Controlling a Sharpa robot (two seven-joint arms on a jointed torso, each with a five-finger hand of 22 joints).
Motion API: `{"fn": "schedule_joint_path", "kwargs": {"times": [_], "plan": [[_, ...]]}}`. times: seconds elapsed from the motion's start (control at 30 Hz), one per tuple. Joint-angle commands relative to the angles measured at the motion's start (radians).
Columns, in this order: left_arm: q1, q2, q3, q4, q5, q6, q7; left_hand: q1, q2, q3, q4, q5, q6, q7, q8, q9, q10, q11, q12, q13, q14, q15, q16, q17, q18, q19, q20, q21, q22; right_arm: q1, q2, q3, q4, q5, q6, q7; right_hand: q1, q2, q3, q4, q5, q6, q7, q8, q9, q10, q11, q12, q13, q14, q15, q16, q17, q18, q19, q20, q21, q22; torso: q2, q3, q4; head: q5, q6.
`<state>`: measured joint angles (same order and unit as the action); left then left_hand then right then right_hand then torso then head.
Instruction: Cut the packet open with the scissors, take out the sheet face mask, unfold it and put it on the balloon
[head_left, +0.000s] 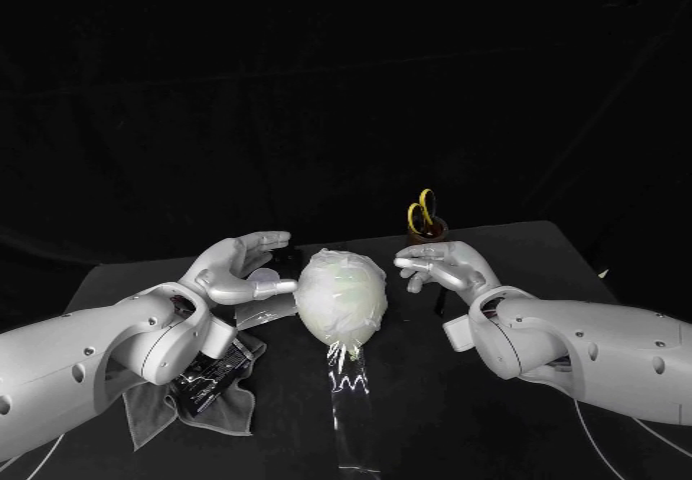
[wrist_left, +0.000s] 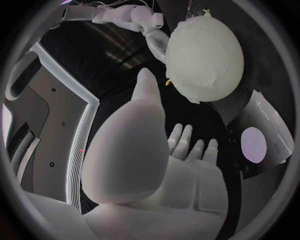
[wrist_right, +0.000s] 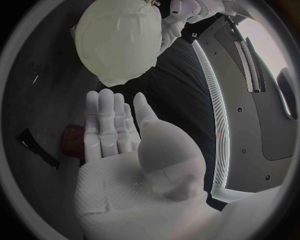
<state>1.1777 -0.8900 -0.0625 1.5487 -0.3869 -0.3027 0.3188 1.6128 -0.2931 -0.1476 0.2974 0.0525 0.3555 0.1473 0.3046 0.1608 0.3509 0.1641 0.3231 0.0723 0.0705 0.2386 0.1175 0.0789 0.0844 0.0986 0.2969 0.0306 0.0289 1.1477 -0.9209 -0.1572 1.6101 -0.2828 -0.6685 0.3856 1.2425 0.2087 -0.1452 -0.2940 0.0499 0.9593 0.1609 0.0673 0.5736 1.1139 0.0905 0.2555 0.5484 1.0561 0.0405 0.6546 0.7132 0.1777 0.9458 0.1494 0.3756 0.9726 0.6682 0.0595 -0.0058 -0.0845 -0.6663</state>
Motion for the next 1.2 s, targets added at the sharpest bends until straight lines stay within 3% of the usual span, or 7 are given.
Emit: {"fn": "schedule_joint_path", "kwargs": {"times": [0.03,0.23,0.97,1.0,1.13,1.17,1.2], "plan": [[0.0,-0.003,0.001,-0.008,0.249,0.031,0.155,-0.003,0.03,0.032,0.001,0.002,0.04,0.077,0.025,0.013,0.056,0.022,0.034,0.008,0.037,0.029,0.036,0.021,0.004,0.023,0.001,0.011,0.007,-0.003,-0.003,0.0,-0.002,0.034,0.042,0.068,0.017,0.021,-0.05,-0.003,-0.002,-0.001,0.012,-0.004,-0.027,0.011,0.012,-0.048,-0.088,-0.009,0.01,-0.08,-0.054,0.002,-0.007,0.016,-0.05,-0.05,-0.003,-0.001,-0.0014,0.005,0.003],[-0.007,-0.01,-0.002,-0.028,0.396,0.038,0.245,-0.02,0.193,0.132,-0.011,-0.005,0.282,0.117,0.158,0.075,0.31,0.077,0.099,0.011,0.386,-0.011,0.268,0.142,-0.022,0.257,-0.002,0.106,0.058,-0.012,-0.004,0.0,-0.013,0.053,0.063,0.084,0.068,0.087,-0.183,0.003,0.003,-0.015,0.033,0.0,-0.092,0.021,0.032,-0.129,-0.265,-0.005,0.041,-0.262,-0.169,0.007,-0.004,0.042,-0.152,-0.168,-0.02,-0.0085,-0.0066,0.014,-0.003],[-0.022,0.029,-0.01,-0.04,0.468,0.02,0.299,-0.015,0.231,0.098,-0.013,-0.004,0.362,0.089,0.096,0.039,0.445,0.054,-0.074,-0.011,0.508,-0.031,0.185,0.091,-0.007,0.423,-0.005,0.134,0.05,-0.019,0.006,0.0,-0.026,0.095,0.106,0.101,0.086,0.087,-0.175,0.039,-0.001,-0.041,0.051,-0.001,-0.182,-0.006,0.067,-0.189,-0.439,-0.062,0.082,-0.453,-0.292,0.004,-0.014,0.081,-0.287,-0.348,-0.036,-0.0143,-0.0139,0.029,0.018],[-0.022,0.024,-0.011,-0.04,0.449,0.018,0.267,-0.491,0.293,0.148,-0.297,-0.053,-0.356,-0.147,-0.305,-0.161,-0.351,-0.164,-0.323,-0.072,-0.07,-0.239,-0.117,-0.079,-0.084,-0.099,-0.297,-0.031,-0.029,-0.018,0.005,0.0,-0.027,0.086,0.074,0.077,-0.318,-0.209,0.145,0.294,-0.05,-0.959,-0.161,-0.067,-0.574,-0.339,-0.09,-0.256,-0.548,-1.056,-0.041,-0.655,-0.713,-0.178,-0.946,-0.149,-0.376,-0.973,-0.037,-0.0141,-0.0126,0.029,0.014],[-0.025,0.027,-0.008,-0.038,0.447,0.002,0.264,-0.612,0.293,0.148,-0.297,-0.053,-0.356,-0.147,-0.305,-0.161,-0.351,-0.164,-0.323,-0.072,-0.07,-0.239,-0.117,-0.079,-0.084,-0.099,-0.297,-0.031,-0.029,-0.024,0.016,0.013,-0.028,0.102,0.06,0.082,-0.399,-0.209,0.145,0.294,-0.05,-0.959,-0.161,-0.067,-0.574,-0.413,-0.09,-0.256,-0.548,-1.056,-0.041,-0.655,-0.713,-0.178,-0.946,-0.149,-0.376,-0.973,-0.045,-0.0183,-0.0109,0.034,0.019],[-0.029,0.029,-0.006,-0.036,0.445,-0.012,0.263,-0.666,0.293,0.148,-0.297,-0.053,-0.356,-0.147,-0.305,-0.161,-0.351,-0.164,-0.323,-0.072,-0.07,-0.239,-0.117,-0.079,-0.084,-0.099,-0.297,-0.031,-0.029,-0.03,0.026,0.024,-0.029,0.116,0.047,0.086,-0.454,-0.209,0.145,0.294,-0.05,-0.959,-0.161,-0.067,-0.574,-1.114,-0.09,-0.256,-0.548,-1.056,-0.041,-0.655,-0.713,-0.178,-0.946,-0.149,-0.376,-0.973,-0.052,-0.022,-0.0094,0.039,0.023],[-0.031,0.031,-0.004,-0.035,0.443,-0.024,0.261,-0.7,0.293,0.148,-0.297,-0.053,-0.356,-0.147,-0.305,-0.161,-0.351,-0.164,-0.323,-0.072,-0.07,-0.239,-0.117,-0.079,-0.084,-0.099,-0.297,-0.031,-0.029,-0.035,0.034,0.033,-0.03,0.128,0.037,0.09,-0.485,-0.209,0.145,0.294,-0.05,-0.959,-0.161,-0.067,-0.574,-1.114,-0.09,-0.256,-0.548,-1.056,-0.041,-0.655,-0.713,-0.178,-0.946,-0.149,-0.376,-0.973,-0.058,-0.0251,-0.0081,0.043,0.026]]}}
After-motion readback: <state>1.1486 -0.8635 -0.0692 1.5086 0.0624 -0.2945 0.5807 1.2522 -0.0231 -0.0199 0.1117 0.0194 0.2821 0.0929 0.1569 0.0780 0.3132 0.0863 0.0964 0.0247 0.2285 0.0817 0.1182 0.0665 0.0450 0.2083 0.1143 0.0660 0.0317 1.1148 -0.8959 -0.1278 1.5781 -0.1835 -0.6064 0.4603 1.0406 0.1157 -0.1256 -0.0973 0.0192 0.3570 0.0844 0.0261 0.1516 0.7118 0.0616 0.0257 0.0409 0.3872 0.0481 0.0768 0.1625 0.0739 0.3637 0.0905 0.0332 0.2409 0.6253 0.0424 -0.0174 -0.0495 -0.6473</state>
